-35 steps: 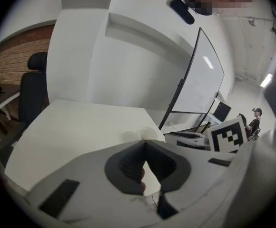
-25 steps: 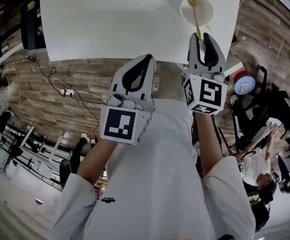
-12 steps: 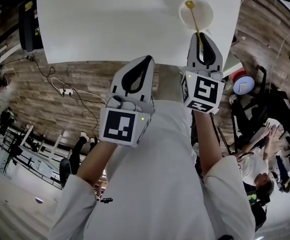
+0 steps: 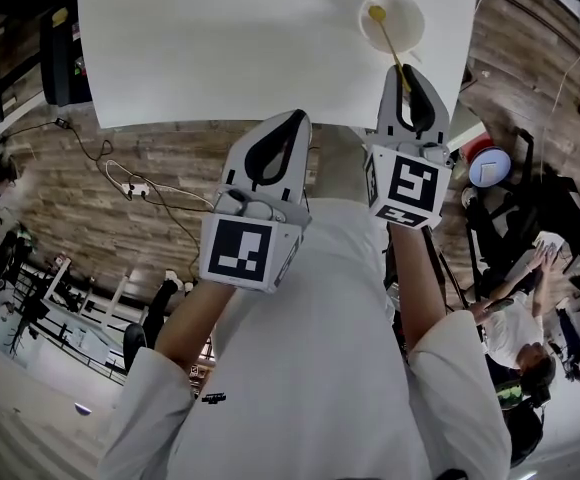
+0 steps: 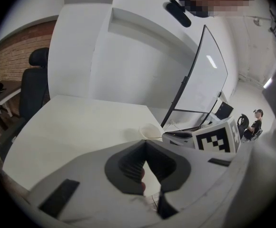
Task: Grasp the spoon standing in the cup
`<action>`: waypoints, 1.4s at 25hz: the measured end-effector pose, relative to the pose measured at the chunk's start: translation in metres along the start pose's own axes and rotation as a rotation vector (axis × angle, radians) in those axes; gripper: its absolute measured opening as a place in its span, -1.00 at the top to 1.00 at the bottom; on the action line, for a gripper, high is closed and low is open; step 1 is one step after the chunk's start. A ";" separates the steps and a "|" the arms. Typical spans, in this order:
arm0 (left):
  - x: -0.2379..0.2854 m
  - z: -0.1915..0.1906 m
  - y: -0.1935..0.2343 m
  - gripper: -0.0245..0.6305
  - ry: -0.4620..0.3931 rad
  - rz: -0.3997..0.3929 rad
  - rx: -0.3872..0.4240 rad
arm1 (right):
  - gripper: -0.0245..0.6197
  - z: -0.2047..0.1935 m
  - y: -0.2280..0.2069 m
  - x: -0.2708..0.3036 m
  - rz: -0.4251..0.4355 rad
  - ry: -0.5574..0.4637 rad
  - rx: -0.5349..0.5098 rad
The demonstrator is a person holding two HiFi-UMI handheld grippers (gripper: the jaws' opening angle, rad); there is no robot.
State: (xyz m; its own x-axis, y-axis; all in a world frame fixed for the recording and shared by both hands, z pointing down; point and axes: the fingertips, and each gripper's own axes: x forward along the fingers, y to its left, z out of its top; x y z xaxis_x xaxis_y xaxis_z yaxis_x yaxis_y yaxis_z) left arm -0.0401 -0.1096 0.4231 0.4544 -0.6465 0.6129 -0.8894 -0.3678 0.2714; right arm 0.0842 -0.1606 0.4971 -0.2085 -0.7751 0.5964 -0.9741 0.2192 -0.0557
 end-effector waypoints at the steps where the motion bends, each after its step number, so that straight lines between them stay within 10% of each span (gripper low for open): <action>1: -0.002 0.000 0.000 0.90 0.000 -0.002 0.002 | 0.80 0.002 0.001 -0.002 -0.001 -0.005 0.000; 35: -0.076 0.045 0.006 0.90 -0.165 -0.003 0.076 | 0.80 0.088 0.034 -0.134 -0.003 -0.185 -0.042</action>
State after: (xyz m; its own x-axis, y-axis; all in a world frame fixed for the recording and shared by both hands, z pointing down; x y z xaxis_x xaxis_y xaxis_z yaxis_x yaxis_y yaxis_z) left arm -0.0776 -0.0930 0.3447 0.4645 -0.7440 0.4804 -0.8846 -0.4152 0.2122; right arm 0.0710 -0.1020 0.3447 -0.2215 -0.8708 0.4389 -0.9711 0.2379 -0.0181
